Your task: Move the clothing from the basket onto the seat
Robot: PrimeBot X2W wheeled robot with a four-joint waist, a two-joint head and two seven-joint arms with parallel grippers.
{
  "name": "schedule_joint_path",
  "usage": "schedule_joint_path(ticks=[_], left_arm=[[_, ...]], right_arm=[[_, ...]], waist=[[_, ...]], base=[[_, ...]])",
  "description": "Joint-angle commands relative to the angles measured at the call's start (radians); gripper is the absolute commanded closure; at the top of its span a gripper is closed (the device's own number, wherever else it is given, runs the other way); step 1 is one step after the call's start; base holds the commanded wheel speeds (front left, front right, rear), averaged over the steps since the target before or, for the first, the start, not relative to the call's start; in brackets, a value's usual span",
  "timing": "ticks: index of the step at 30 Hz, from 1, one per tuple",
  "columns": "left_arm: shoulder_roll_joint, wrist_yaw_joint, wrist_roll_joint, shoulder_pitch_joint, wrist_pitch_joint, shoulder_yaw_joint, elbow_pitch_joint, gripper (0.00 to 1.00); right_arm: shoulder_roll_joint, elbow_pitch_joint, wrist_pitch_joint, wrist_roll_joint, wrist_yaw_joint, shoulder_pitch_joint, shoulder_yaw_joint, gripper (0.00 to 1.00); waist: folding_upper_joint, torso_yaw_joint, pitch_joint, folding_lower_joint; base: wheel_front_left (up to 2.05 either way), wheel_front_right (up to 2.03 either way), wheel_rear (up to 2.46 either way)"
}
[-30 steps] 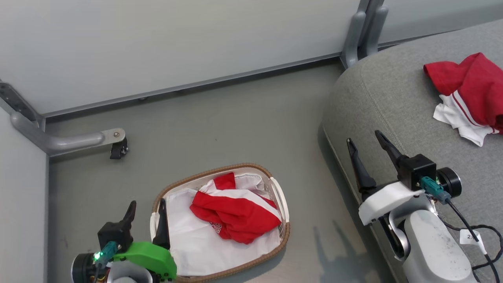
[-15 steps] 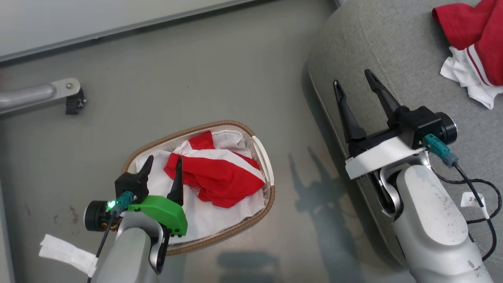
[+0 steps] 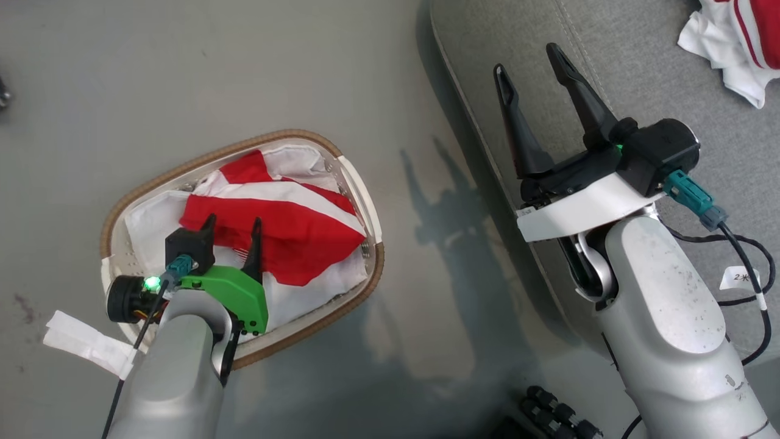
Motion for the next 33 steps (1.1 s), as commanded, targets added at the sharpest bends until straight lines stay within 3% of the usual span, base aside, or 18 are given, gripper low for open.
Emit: schedule_joint_path(ticks=[1, 16, 20, 33], left_arm=[[0.017, -0.003, -0.003, -0.033, -0.001, 0.001, 0.017, 0.0], [0.035, -0.005, -0.123, -0.151, -0.001, -0.026, 0.214, 0.0], [0.037, -0.005, -0.171, -0.177, -0.001, -0.035, 0.212, 0.0], [0.05, -0.005, -0.291, -0.263, 0.006, -0.151, 0.274, 0.0]], right_arm=[[0.001, -0.009, 0.0, 0.011, -0.001, -0.021, 0.003, 0.0], [0.001, -0.059, 0.0, 0.021, -0.001, -0.061, 0.015, 0.0], [0.001, -0.067, 0.0, 0.02, -0.001, -0.078, 0.017, 0.0], [0.0, -0.091, 0.0, 0.029, -0.001, -0.103, 0.018, 0.0]], waist=[[0.0, -0.071, 0.091, -0.0001], [0.0, -0.097, 0.242, -0.0001], [0.0, -0.094, 0.269, -0.0001], [0.0, -0.094, 0.333, -0.0001]], base=[[0.0, 0.0, 0.0], [0.0, 0.0, 0.0], [0.0, 0.0, 0.0], [0.0, 0.0, 0.0]])
